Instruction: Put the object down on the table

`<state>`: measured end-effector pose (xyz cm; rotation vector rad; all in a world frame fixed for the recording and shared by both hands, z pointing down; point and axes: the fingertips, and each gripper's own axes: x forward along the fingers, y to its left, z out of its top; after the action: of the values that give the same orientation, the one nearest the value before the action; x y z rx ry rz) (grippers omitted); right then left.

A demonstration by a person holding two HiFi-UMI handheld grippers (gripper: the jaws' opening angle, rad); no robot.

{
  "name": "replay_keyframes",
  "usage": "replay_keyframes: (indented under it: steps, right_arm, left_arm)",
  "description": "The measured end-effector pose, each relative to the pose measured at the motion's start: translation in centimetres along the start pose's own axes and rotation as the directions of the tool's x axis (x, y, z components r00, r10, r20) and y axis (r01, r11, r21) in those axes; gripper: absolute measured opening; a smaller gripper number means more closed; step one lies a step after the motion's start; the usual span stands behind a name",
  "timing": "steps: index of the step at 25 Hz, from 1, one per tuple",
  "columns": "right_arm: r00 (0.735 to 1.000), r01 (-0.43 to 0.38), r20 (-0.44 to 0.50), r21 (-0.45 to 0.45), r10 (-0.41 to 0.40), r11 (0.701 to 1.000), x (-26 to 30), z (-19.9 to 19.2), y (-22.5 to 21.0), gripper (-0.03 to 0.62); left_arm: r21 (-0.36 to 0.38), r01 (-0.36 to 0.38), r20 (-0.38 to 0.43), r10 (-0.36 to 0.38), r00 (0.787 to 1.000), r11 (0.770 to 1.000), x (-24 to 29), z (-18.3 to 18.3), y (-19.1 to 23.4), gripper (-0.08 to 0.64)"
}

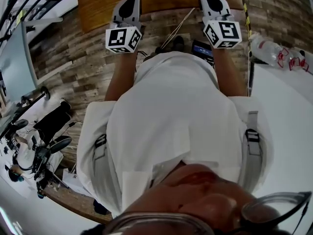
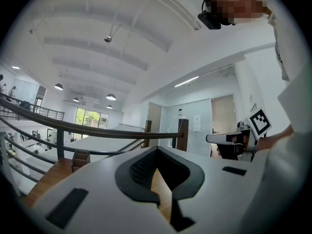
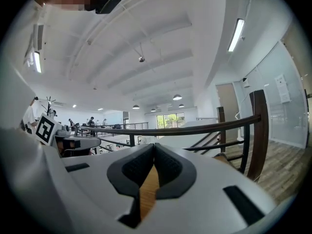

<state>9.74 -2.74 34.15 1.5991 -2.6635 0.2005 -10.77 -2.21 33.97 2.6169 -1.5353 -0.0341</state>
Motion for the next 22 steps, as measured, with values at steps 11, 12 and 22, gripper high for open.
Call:
replay_keyframes:
  steps: [11,12,22]
  right_arm:
    - [0.999,-0.018,-0.037,-0.018,0.018,1.0,-3.0,-2.8,10.9,0.025]
    - [0.999,-0.023,-0.041,-0.019,0.022,1.0,-3.4,-3.2,11.5,0.025]
    - [0.995,-0.097,-0.041,-0.048,0.095,0.994,-6.9,-3.2,12.6,0.023]
  left_arm:
    - [-0.057,-0.079,-0.04,0.077,0.996,0.995,-11.4,-4.0,3.3,0.014]
    - [-0.059,-0.091,-0.043,0.088,0.995,0.994,-12.3,-4.3,3.6,0.014]
    - [-0.029,-0.186,-0.046,0.185,0.982,0.982,-16.8,-3.7,1.9,0.014]
